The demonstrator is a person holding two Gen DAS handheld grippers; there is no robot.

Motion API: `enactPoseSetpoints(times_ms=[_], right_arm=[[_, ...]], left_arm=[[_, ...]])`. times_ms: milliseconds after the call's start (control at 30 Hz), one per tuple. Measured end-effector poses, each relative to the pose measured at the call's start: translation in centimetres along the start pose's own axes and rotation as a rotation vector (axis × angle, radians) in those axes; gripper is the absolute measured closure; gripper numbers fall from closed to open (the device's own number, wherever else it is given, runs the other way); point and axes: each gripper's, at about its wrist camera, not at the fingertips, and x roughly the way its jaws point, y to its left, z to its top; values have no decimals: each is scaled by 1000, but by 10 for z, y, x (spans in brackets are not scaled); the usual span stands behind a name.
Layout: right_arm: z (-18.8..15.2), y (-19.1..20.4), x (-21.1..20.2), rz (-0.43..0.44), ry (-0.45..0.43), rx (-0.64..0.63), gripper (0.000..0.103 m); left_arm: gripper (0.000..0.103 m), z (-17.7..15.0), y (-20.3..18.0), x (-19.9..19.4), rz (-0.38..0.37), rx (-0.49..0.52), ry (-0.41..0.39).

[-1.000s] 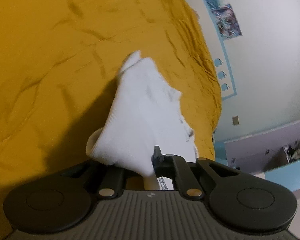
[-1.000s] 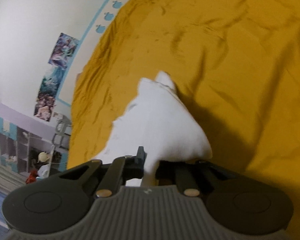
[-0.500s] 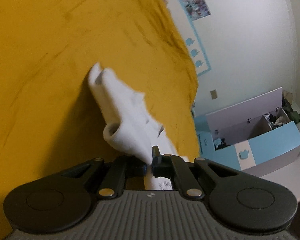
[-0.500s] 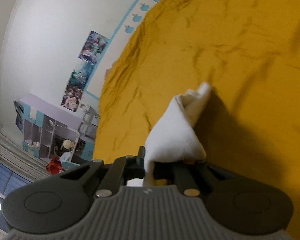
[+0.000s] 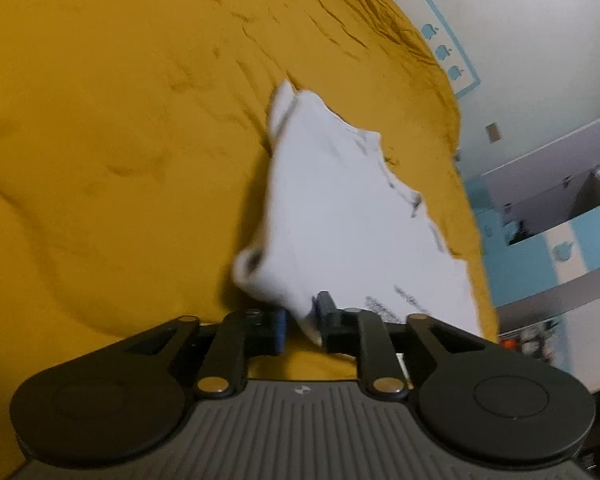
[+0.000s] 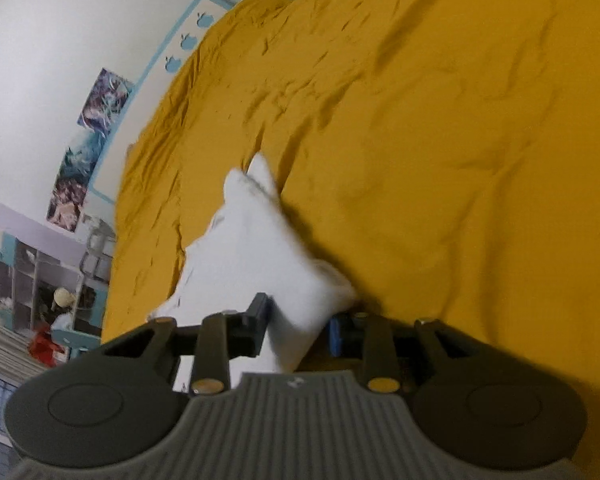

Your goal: Fold small clothes

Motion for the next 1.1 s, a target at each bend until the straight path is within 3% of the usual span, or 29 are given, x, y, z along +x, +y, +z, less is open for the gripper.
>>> enactPoseSetpoints(times_ms=[33, 133, 200, 300, 367, 433, 567, 700, 800, 1100], right_arm=[[4, -2, -8, -20, -21, -14, 71], [10, 14, -36, -73, -125, -138, 54], [10, 36, -46, -24, -164, -213, 54], [-9, 87, -36, 56, -123, -349, 53], [-33, 121, -20, 46, -57, -499, 53], [-62, 150, 0, 54, -4, -627, 53], [-104, 174, 37, 159, 148, -699, 54], [-124, 164, 65, 163, 244, -702, 54], [-122, 143, 66, 87, 223, -710, 54], [-58, 82, 22, -57, 70, -561, 57]], left_arm=[[71, 1, -1, -11, 42, 22, -10], [65, 4, -20, -38, 148, 114, -64], [61, 7, -47, -46, 193, 199, -119], [45, 9, -95, -35, 210, 339, -152], [44, 7, -128, -12, 275, 460, -142], [44, 2, -154, 17, 270, 535, -123], [44, -8, -168, 56, 173, 505, -65], [44, -14, -162, 78, 180, 454, -26], [46, -16, -148, 89, 200, 432, 12], [46, -12, -140, 83, 185, 435, 24]])
